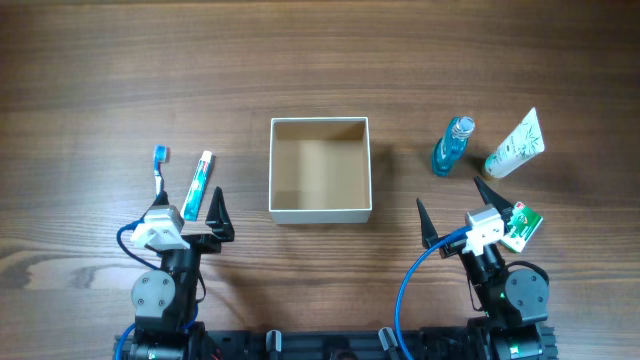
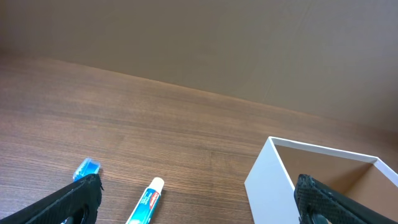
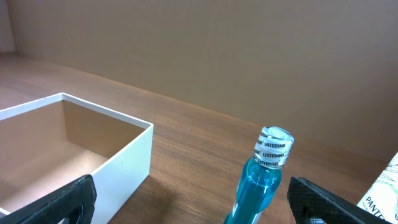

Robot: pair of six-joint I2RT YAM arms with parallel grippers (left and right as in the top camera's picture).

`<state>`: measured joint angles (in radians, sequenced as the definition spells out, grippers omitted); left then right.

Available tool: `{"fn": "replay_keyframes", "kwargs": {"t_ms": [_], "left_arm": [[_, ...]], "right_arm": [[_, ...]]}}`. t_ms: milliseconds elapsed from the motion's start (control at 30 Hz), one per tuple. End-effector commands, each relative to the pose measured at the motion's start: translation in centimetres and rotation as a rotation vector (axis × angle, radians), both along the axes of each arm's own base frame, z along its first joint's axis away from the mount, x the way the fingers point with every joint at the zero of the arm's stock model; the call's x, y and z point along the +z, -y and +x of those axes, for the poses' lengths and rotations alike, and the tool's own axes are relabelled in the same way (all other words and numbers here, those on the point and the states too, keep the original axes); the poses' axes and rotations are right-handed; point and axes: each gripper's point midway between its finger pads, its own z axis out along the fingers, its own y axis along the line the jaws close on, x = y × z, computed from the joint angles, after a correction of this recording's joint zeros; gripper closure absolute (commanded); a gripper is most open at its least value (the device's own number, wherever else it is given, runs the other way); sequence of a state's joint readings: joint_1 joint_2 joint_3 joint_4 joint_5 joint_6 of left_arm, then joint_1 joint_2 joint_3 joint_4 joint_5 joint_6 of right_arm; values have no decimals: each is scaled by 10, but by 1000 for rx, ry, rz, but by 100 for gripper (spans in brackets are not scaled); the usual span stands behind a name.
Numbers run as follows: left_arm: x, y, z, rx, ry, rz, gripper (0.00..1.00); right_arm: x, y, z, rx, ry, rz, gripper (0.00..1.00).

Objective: Pack container
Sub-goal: 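Move the right gripper to the blue Listerine bottle and grasp it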

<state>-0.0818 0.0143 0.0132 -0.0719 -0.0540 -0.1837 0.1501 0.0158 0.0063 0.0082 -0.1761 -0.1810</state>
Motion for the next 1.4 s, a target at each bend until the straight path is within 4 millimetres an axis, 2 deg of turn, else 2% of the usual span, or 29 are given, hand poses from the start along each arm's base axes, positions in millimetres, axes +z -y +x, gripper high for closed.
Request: {"fn": "replay_keyframes", "kwargs": {"t_ms": [0, 1067, 1300, 1367], "left_arm": [[-2, 1, 0, -13, 2, 17, 0], [-2, 1, 0, -13, 2, 17, 0], [0, 1, 0, -12, 8, 17, 0], [-1, 1, 0, -12, 4, 17, 0]], "right_arm": [[1, -3, -1, 14, 7, 0, 0], [2, -2, -1, 11, 8, -2, 0], [2, -3, -1, 19, -3, 31, 0], [1, -2, -1, 12, -24, 88, 0]]}}
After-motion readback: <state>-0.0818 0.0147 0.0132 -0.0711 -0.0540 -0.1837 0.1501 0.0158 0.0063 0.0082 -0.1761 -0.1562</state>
